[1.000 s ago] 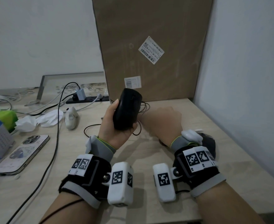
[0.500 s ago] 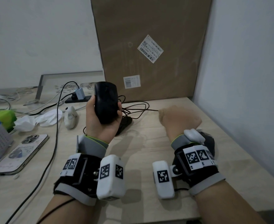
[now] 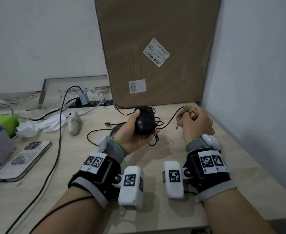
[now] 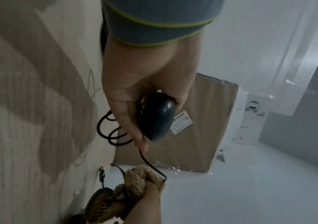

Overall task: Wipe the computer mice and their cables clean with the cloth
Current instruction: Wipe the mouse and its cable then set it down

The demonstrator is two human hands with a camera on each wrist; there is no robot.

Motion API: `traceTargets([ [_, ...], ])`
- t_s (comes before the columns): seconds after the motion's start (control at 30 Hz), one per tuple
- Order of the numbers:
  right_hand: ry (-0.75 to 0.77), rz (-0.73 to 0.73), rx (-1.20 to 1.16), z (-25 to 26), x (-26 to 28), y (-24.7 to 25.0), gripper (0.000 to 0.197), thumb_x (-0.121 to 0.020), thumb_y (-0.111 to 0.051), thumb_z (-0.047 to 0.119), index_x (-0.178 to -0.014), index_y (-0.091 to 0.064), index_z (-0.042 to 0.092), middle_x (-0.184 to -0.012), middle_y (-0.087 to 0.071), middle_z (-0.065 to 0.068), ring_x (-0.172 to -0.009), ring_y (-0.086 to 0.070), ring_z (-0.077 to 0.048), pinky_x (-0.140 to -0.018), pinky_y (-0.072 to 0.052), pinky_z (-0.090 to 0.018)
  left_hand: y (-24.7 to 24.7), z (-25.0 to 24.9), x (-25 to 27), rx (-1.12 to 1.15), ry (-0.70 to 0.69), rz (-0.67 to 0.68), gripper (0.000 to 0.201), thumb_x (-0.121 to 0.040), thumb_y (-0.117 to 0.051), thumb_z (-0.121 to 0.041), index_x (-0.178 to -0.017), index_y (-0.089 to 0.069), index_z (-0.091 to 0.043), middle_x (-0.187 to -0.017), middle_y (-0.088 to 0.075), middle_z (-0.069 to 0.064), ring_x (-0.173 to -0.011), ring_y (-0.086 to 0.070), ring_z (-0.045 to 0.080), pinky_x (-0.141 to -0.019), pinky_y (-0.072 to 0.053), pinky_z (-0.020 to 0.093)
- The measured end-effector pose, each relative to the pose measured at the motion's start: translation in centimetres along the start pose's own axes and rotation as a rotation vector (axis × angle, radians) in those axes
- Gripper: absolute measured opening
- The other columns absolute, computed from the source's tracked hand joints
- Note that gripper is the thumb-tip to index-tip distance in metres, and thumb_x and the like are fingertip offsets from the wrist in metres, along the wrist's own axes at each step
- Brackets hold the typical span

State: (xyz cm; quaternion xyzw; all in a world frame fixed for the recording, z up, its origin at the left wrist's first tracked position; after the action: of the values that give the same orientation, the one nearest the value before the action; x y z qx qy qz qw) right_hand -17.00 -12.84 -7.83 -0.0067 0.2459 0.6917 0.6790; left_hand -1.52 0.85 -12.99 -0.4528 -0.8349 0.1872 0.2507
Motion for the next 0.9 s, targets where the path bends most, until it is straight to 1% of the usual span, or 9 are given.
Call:
traceTargets([
  [0.07, -0.034, -0.011, -0.021, -0.5, -0.2, 0.4, 0.022, -0.084, -0.051, 0.025, -0.102, -0.063, 0.023, -0.108, -0.064, -0.006, -0.105, -0.051, -0.034, -0.097, -0.036, -0.046, -0.5, 0.6, -0.6, -0.078, 0.027, 0.003, 0.046, -0.094, -0.044, -0.049, -0.124, -0.050, -0.015, -0.106, -0.061, 0.016, -0.069, -0.072, 0.028, -0.052, -0.057, 0.025],
  [0.17, -0.074, -0.011, -0.019, -1.3, -0.5, 0.5, 0.023, -0.084, -0.051, 0.025, -0.103, -0.063, 0.024, -0.108, -0.064, -0.007, -0.106, -0.050, -0.034, -0.097, -0.036, -0.046, -1.2, 1.7, -1.7, -0.202, 0.056, 0.004, 0.049, -0.094, -0.042, -0.050, -0.129, -0.046, -0.016, -0.108, -0.062, 0.014, -0.071, -0.072, 0.028, -0.052, -0.057, 0.025],
  [0.27, -0.072, 0.006, 0.000, -1.6, -0.6, 0.4, 0.022, -0.083, -0.050, 0.024, -0.100, -0.064, 0.025, -0.106, -0.065, -0.005, -0.105, -0.050, -0.032, -0.096, -0.035, -0.045, -0.8, 2.1, -3.0, -0.372, 0.052, -0.059, 0.053, -0.094, -0.041, -0.053, -0.131, -0.044, -0.015, -0.104, -0.060, 0.012, -0.052, -0.067, 0.019, -0.044, -0.053, 0.023],
  [0.33, -0.066, 0.019, 0.005, -1.4, -0.6, 0.2, 0.023, -0.083, -0.050, 0.024, -0.102, -0.064, 0.026, -0.106, -0.064, -0.005, -0.105, -0.050, -0.032, -0.097, -0.036, -0.044, -0.6, 1.6, -3.6, -0.512, 0.024, -0.073, 0.054, -0.094, -0.036, -0.056, -0.130, -0.046, -0.017, -0.093, -0.059, 0.007, -0.038, -0.054, 0.011, -0.038, -0.043, 0.018],
  [0.5, -0.083, 0.048, 0.011, -1.7, -0.7, 0.0, 0.025, -0.084, -0.050, 0.023, -0.105, -0.065, 0.028, -0.106, -0.064, -0.007, -0.105, -0.050, -0.033, -0.097, -0.036, -0.043, -0.6, 1.4, -4.8, -0.577, -0.026, -0.109, 0.040, -0.097, -0.037, -0.048, -0.116, -0.047, -0.014, -0.077, -0.053, 0.004, -0.031, -0.042, 0.007, -0.034, -0.031, 0.013],
  [0.6, -0.064, 0.070, 0.039, -1.7, -0.6, -0.4, 0.027, -0.084, -0.049, 0.020, -0.104, -0.065, 0.028, -0.104, -0.064, -0.006, -0.104, -0.048, -0.032, -0.094, -0.034, -0.042, -0.3, 1.2, -5.3, -0.602, -0.056, -0.147, 0.039, -0.097, -0.041, -0.045, -0.117, -0.048, -0.011, -0.075, -0.053, 0.006, -0.030, -0.042, 0.008, -0.033, -0.029, 0.013],
  [0.7, -0.034, 0.100, 0.081, -1.3, -0.6, -0.7, 0.030, -0.082, -0.047, 0.017, -0.103, -0.066, 0.029, -0.103, -0.064, -0.005, -0.104, -0.048, -0.031, -0.094, -0.034, -0.042, 0.3, 0.9, -5.8, -0.641, -0.089, -0.218, 0.044, -0.095, -0.047, -0.043, -0.125, -0.050, -0.010, -0.083, -0.055, 0.007, -0.032, -0.046, 0.010, -0.035, -0.033, 0.016],
  [0.8, -0.030, 0.117, 0.092, -1.3, -0.7, -0.9, 0.031, -0.081, -0.047, 0.017, -0.103, -0.066, 0.029, -0.104, -0.065, -0.005, -0.105, -0.048, -0.032, -0.093, -0.034, -0.041, 0.8, 0.8, -6.0, -0.672, -0.082, -0.284, 0.043, -0.093, -0.054, -0.039, -0.127, -0.051, -0.012, -0.085, -0.054, 0.006, -0.042, -0.049, 0.013, -0.038, -0.037, 0.017],
  [0.9, -0.052, 0.124, 0.061, -1.8, -0.8, -1.3, 0.029, -0.080, -0.049, 0.019, -0.100, -0.068, 0.029, -0.099, -0.066, -0.005, -0.102, -0.051, -0.033, -0.093, -0.039, -0.042, 0.7, 1.0, -6.1, -0.646, -0.022, -0.288, 0.044, -0.093, -0.055, -0.037, -0.127, -0.051, -0.010, -0.084, -0.052, 0.005, -0.052, -0.049, 0.015, -0.036, -0.037, 0.014],
])
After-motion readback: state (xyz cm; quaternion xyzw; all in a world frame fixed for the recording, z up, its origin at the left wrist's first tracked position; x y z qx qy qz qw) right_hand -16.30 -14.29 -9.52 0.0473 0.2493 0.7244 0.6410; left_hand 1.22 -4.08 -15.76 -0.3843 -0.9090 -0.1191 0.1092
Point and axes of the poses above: each hand's wrist, its own x-axis away from the middle knuckle, its own y-axis out of the back of the hand, z = x × y, the point moved 10 cm from there along -x, towards the middle knuckle
